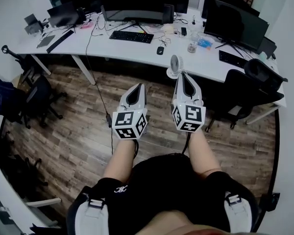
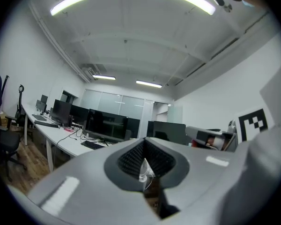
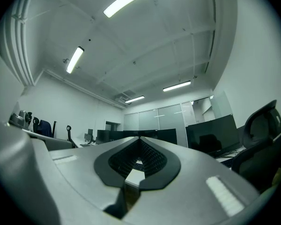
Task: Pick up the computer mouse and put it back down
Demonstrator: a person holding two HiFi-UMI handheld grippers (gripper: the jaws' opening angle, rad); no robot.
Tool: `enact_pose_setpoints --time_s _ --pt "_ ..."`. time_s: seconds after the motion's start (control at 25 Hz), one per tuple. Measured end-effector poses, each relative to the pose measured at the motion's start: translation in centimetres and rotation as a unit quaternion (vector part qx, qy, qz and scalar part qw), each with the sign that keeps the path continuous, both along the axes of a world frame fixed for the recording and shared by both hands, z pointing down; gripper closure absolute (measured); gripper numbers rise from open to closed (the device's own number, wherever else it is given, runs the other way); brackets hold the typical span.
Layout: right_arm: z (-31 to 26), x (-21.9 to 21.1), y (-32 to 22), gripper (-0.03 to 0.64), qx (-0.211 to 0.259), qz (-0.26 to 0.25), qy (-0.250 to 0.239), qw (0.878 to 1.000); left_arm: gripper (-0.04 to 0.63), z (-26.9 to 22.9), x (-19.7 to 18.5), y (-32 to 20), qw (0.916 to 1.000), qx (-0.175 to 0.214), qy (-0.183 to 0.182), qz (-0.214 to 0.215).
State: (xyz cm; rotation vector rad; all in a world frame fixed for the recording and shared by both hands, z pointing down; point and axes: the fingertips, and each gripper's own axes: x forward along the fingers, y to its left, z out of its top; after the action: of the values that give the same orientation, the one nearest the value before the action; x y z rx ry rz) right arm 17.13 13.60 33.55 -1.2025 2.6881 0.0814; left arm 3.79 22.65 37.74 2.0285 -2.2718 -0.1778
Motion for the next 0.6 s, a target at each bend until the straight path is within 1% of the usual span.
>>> enact_pose_setpoints --time_s 0.08,0.32,0.6 --pt "0.0 -0.4 0.4 0.618 0.001 -0.002 -0.002 1.000 0.543 0.2 -0.3 0.2 1.0000 0.000 -0.004 0.002" --pt "0.0 -1.2 0.7 0.618 0.007 -0.001 0.001 1.000 0.543 0.8 -1.1 0.1 1.0000 -0.004 0.005 0.006" --pt "0.5 -2.6 -1.0 0.618 0.002 0.003 -0.003 1.000 0.543 1.7 -2.3 -1.3 0.9999 -0.012 0.005 0.009"
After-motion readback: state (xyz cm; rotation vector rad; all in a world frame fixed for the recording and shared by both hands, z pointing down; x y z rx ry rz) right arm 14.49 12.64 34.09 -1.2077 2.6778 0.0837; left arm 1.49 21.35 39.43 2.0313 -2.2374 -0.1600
